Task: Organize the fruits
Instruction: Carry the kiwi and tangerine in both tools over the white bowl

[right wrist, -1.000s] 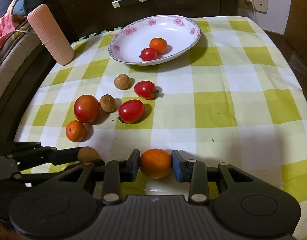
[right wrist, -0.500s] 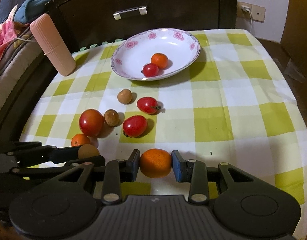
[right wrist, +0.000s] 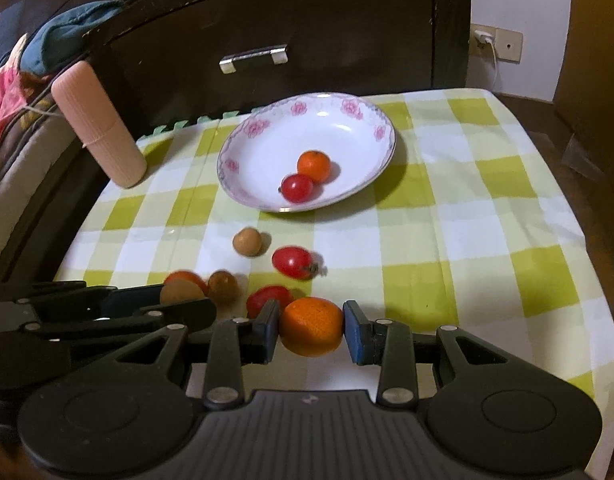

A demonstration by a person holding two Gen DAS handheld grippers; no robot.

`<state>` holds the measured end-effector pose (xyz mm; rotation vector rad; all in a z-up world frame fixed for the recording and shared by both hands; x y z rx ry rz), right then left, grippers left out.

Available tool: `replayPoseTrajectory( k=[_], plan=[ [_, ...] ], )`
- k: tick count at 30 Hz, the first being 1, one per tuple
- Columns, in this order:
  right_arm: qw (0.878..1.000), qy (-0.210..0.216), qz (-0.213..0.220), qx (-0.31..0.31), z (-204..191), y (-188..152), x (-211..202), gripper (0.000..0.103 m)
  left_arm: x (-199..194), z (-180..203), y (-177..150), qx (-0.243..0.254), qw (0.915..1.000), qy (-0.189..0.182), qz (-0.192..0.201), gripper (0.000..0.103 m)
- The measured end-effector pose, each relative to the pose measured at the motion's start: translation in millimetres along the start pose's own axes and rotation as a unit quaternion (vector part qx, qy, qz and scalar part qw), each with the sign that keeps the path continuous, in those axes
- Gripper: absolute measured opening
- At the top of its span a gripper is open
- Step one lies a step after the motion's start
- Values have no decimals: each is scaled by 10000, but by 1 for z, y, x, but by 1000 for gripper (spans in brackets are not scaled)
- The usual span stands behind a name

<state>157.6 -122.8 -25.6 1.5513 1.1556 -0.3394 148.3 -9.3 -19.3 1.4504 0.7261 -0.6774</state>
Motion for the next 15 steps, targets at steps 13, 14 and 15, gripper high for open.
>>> replayPoseTrajectory(
  k=[13, 14, 15],
  plan=[
    [9997, -21, 251, -17, 8, 44, 11, 33, 16, -4, 40, -74, 9997, 91, 222, 36],
    [9997, -28, 257, -26, 8, 46, 12, 33, 18, -5, 43, -78, 9996, 103, 232, 36],
    [9996, -31, 266, -29, 9, 49, 14, 33, 19, -5, 45, -75, 9996, 117, 241, 36]
  ],
)
Point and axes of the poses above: each gripper's, at about its wrist camera, not at the fingertips, and x roughly the way its jaws point, z to its right, y to its top, the point moved 6 cm from there along x, roughly the way its jaws point, and after that the axes turned 13 degrees about y, right-handed, at the moved point
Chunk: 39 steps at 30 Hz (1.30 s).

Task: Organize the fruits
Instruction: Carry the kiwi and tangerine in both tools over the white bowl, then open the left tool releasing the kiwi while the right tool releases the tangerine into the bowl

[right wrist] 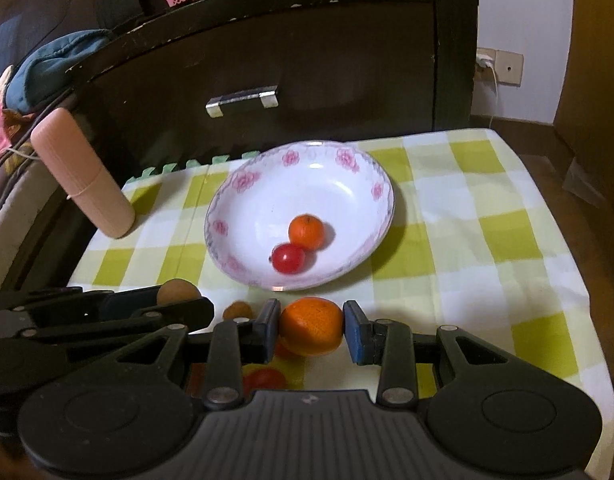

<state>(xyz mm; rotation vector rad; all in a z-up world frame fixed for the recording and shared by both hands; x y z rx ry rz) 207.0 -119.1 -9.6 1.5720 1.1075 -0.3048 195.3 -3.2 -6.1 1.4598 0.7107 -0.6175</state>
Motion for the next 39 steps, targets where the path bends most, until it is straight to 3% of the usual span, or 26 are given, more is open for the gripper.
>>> replayPoseTrajectory(
  k=[11, 31, 39],
  plan=[
    [10000, -11, 44, 59, 15, 28, 27, 33, 32, 1, 23, 53, 9999, 87, -8, 36],
    [10000, 63, 25, -2, 32, 41, 60, 34, 62, -6, 31, -39, 9998, 143, -137, 36],
    [9999, 110, 120, -13, 33, 43, 63, 34, 61, -11, 35, -138, 9997, 185, -100, 50]
  ],
)
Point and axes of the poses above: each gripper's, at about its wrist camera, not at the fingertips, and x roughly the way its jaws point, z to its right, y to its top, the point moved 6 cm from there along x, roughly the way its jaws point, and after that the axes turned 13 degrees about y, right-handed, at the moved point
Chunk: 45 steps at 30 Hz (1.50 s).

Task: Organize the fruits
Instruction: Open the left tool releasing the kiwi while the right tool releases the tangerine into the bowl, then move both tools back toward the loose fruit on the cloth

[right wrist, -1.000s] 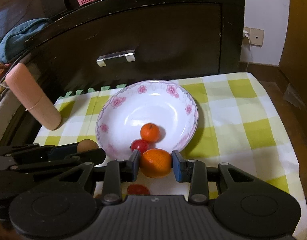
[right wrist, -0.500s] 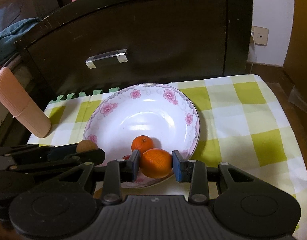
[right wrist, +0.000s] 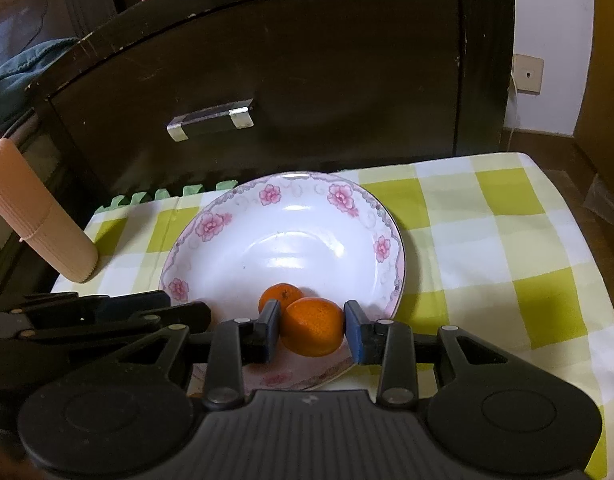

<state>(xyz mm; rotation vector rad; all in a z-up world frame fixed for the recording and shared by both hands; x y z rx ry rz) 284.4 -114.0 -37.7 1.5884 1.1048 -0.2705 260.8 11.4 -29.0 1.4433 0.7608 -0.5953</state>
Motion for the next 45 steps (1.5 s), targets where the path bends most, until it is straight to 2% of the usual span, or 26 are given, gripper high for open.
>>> replayPoseTrajectory(
  k=[4, 9, 12, 16, 20, 45],
  plan=[
    [10000, -2, 87, 43, 2, 3, -3, 34, -5, 0, 3, -14, 10000, -7, 56, 54],
    [9998, 1, 184, 60, 2, 6, -9, 35, -14, -2, 5, -31, 9999, 17, 151, 64],
    [9997, -9, 248, 70, 2, 8, -13, 36, -20, -2, 5, -23, 9998, 22, 198, 65],
    [9996, -61, 292, 17, -1, 8, -21, 37, -29, -2, 2, 96, 9993, 179, 304, 67],
    [9992, -224, 313, -103, -6, 6, -31, 37, -37, -4, -1, 107, 9989, 267, 369, 73],
    [9996, -210, 162, -10, -35, -45, -68, 41, -75, -13, -42, 162, 9995, 225, 154, 77]
  ],
)
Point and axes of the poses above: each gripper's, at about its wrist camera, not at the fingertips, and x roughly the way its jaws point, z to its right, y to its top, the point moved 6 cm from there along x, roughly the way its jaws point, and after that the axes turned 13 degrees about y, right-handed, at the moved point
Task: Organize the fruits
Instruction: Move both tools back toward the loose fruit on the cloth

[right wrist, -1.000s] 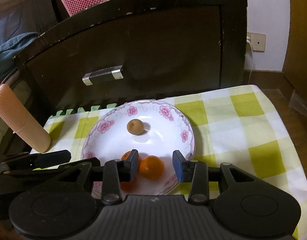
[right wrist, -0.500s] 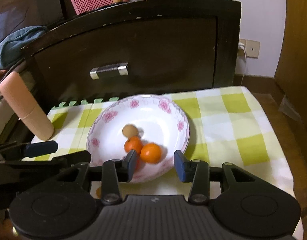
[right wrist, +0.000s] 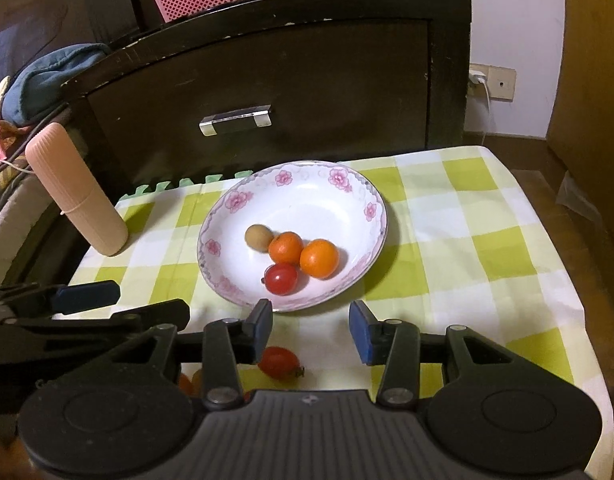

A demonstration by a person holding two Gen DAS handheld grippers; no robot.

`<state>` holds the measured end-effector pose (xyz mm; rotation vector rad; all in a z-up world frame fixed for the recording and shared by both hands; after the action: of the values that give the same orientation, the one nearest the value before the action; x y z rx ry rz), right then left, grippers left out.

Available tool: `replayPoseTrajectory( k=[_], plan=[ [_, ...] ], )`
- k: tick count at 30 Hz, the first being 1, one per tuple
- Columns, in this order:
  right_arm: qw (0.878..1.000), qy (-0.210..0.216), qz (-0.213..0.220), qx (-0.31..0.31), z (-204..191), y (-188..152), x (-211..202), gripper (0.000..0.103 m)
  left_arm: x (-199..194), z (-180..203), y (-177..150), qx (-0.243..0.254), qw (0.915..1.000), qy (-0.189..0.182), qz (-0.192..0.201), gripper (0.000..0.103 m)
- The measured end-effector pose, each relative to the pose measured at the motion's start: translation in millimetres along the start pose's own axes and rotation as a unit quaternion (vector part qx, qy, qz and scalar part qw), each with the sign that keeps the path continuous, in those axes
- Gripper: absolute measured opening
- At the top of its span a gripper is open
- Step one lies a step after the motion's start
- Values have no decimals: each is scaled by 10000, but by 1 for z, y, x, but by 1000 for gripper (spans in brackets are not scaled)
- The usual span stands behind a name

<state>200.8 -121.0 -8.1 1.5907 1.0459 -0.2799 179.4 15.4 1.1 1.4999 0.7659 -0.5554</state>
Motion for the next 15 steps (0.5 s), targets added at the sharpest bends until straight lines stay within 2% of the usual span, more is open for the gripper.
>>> replayPoseTrajectory(
  k=[15],
  plan=[
    [9999, 19, -112, 119, -12, -24, -14, 41, -18, -7, -19, -25, 9999, 15, -161, 77]
  ],
)
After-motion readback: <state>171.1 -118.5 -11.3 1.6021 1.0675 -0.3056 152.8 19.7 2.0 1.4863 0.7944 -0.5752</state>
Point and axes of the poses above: each gripper's, at about its wrist camera, not at the fingertips, and x roughly the way its jaws point, z to its right, y to its top, the point moved 6 cm from there along x, roughly the way its jaws point, and after that the axes turned 13 degrees about y, right-handed, at the moved point
